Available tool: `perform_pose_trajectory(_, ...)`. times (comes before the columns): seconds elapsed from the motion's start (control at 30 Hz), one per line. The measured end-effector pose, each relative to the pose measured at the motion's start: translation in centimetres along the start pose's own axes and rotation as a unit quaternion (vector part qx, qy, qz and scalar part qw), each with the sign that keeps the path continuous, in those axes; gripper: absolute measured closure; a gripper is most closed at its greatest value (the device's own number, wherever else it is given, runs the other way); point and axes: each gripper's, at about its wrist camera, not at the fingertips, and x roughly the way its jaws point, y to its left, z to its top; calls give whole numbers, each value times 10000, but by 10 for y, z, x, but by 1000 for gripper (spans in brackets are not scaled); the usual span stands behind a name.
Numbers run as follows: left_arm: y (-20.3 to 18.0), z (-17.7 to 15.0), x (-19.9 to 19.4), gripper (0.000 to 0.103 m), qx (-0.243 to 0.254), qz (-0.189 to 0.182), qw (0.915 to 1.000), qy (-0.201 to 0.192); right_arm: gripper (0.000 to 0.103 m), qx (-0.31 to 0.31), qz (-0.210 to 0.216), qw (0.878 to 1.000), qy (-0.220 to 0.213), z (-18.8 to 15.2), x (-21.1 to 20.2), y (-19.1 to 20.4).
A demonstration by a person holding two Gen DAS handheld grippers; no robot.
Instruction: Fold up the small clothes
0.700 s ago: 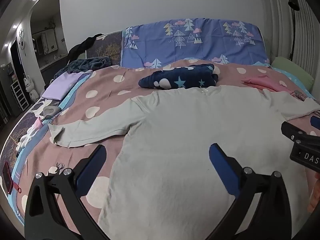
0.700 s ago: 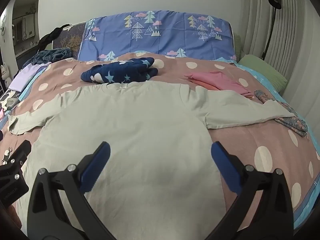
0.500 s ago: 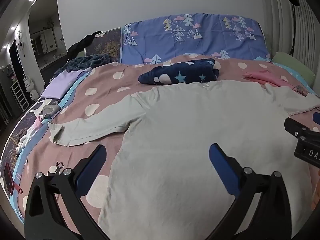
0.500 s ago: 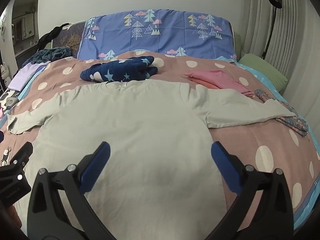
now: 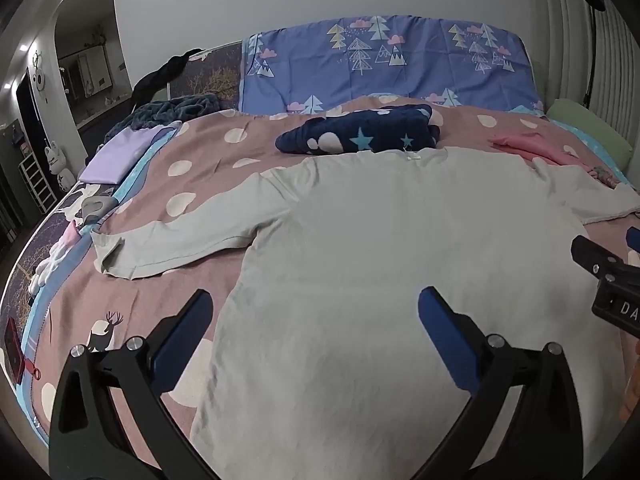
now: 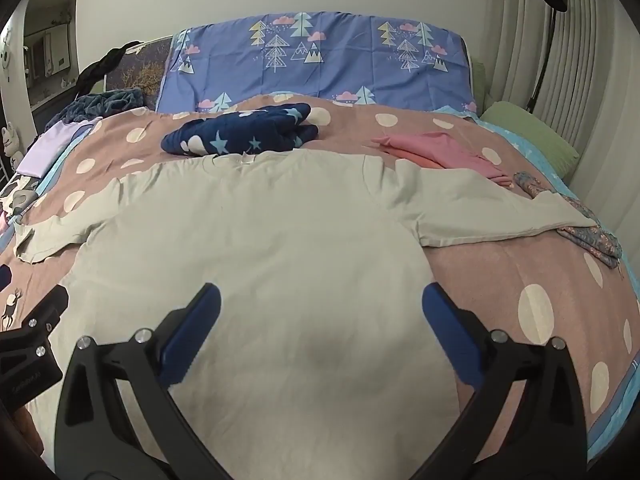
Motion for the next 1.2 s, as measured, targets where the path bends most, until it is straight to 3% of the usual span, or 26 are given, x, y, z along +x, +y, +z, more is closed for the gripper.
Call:
perform_pose_trajectory(0.93,-4,-4,7,1,-5,-79,9999,67,2,-2,91,10000,-15,-2,4,2)
perform_pose_trajectory(1.2,3,-3,15,1,-198,-390,9989,180,2,-10,72,10000,21,-3,8,2)
